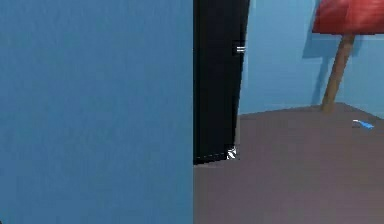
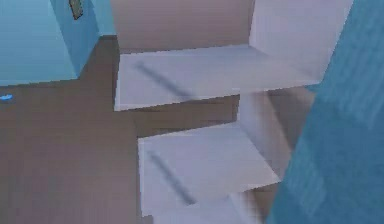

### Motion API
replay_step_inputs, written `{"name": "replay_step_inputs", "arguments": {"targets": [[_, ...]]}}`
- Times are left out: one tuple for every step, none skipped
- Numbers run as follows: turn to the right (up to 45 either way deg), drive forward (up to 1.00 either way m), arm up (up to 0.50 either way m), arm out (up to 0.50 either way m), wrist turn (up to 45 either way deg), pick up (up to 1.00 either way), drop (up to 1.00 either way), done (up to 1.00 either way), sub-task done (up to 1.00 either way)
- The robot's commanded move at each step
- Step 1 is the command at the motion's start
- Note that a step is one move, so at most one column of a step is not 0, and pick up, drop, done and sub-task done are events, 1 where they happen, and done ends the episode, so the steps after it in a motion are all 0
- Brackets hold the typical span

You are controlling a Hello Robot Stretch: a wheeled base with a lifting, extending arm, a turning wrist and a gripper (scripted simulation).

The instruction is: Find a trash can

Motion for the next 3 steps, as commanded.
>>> {"name": "replay_step_inputs", "arguments": {"targets": [[0.0,0.60,0.00,0.00,0.0,0.00,0.00,0.00,0.00],[45.0,0.00,0.00,0.00,0.0,0.00,0.00,0.00,0.00],[30.0,0.00,0.00,0.00,0.0,0.00,0.00,0.00,0.00]]}}
